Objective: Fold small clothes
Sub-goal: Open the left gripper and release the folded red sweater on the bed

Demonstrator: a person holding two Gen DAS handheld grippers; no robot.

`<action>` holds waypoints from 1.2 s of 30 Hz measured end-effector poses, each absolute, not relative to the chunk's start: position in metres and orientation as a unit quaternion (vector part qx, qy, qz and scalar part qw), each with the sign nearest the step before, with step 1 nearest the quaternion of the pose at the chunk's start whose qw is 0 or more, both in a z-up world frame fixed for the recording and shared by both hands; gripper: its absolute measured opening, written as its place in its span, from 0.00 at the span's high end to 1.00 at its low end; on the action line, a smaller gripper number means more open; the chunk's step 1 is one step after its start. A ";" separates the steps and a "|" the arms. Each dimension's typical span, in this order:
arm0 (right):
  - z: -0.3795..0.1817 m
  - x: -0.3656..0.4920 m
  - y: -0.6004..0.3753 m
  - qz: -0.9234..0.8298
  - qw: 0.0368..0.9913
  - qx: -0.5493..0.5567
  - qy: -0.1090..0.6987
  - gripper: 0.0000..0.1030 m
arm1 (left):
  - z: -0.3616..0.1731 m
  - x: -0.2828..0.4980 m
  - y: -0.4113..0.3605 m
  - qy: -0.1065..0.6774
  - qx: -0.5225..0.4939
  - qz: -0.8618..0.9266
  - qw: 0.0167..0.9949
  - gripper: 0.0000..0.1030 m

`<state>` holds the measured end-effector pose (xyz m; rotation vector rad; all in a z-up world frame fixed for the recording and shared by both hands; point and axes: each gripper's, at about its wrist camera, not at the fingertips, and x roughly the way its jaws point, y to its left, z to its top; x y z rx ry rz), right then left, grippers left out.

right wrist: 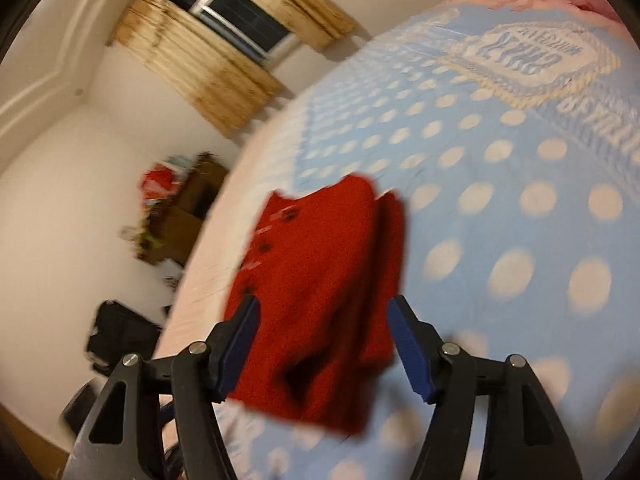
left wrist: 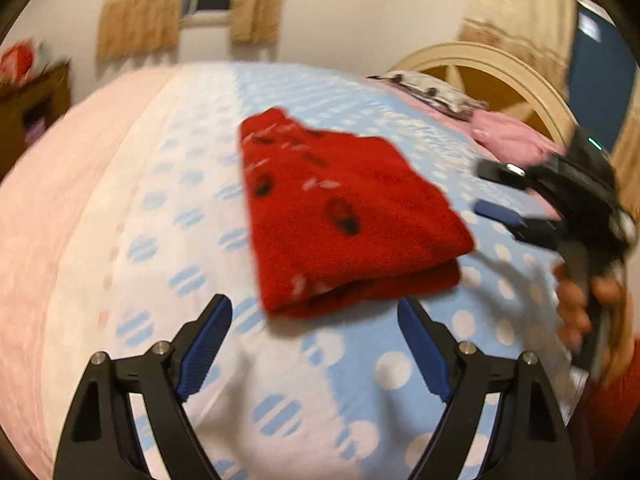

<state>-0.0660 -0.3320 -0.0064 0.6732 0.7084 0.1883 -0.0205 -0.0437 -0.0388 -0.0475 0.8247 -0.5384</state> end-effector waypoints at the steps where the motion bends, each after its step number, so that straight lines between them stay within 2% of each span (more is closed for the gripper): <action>1: -0.005 -0.070 -0.325 0.094 0.881 0.316 0.338 0.35 | -0.041 -0.020 -0.039 0.403 -0.035 -0.252 0.879 0.15; 4: -0.001 -0.072 -0.283 0.091 0.905 0.221 0.353 0.35 | -0.044 -0.025 -0.026 0.412 -0.063 -0.240 0.877 0.15; 7: -0.010 -0.061 -0.260 0.088 0.903 0.176 0.382 0.35 | -0.043 -0.033 -0.016 0.407 -0.075 -0.229 0.881 0.15; 8: -0.015 -0.055 -0.253 0.072 0.903 0.153 0.395 0.43 | -0.043 -0.034 -0.012 0.405 -0.078 -0.226 0.883 0.15; 9: -0.020 -0.051 -0.249 0.058 0.902 0.136 0.406 0.57 | -0.043 -0.034 -0.009 0.402 -0.080 -0.223 0.884 0.15; 10: -0.025 -0.048 -0.250 0.049 0.899 0.129 0.416 0.86 | -0.042 -0.036 -0.005 0.398 -0.081 -0.219 0.887 0.15; 11: -0.032 -0.045 -0.249 0.035 0.894 0.126 0.429 0.88 | -0.041 -0.034 -0.003 0.397 -0.081 -0.216 0.888 0.15; 14: -0.043 -0.048 -0.253 -0.006 0.896 0.090 0.434 0.92 | -0.042 -0.031 0.004 0.393 -0.076 -0.205 0.893 0.15; 18: -0.057 -0.060 -0.276 0.009 0.887 0.168 0.429 0.93 | -0.044 -0.025 0.012 0.398 -0.085 -0.193 0.893 0.15; 22: -0.057 -0.066 -0.273 0.031 0.886 0.158 0.434 0.93 | -0.048 -0.017 0.013 0.410 -0.091 -0.189 0.888 0.15; 26: -0.039 -0.078 -0.272 0.061 0.877 0.175 0.442 0.91 | -0.042 -0.011 0.014 0.398 -0.070 -0.186 0.896 0.15; 31: 0.006 -0.078 -0.301 0.083 0.891 0.252 0.368 0.91 | -0.026 0.014 0.005 0.387 -0.092 -0.190 0.897 0.15; 33: 0.013 -0.063 -0.309 0.100 0.883 0.289 0.355 0.82 | -0.021 0.032 -0.009 0.396 -0.097 -0.209 0.889 0.15; 34: 0.011 -0.053 -0.314 0.118 0.873 0.320 0.349 0.52 | -0.021 0.039 -0.013 0.401 -0.095 -0.209 0.887 0.15; 35: 0.007 -0.044 -0.318 0.132 0.861 0.352 0.342 0.11 | -0.020 0.050 -0.021 0.410 -0.092 -0.205 0.884 0.15; 36: 0.003 -0.037 -0.321 0.139 0.853 0.380 0.331 0.04 | -0.019 0.058 -0.025 0.416 -0.092 -0.205 0.881 0.15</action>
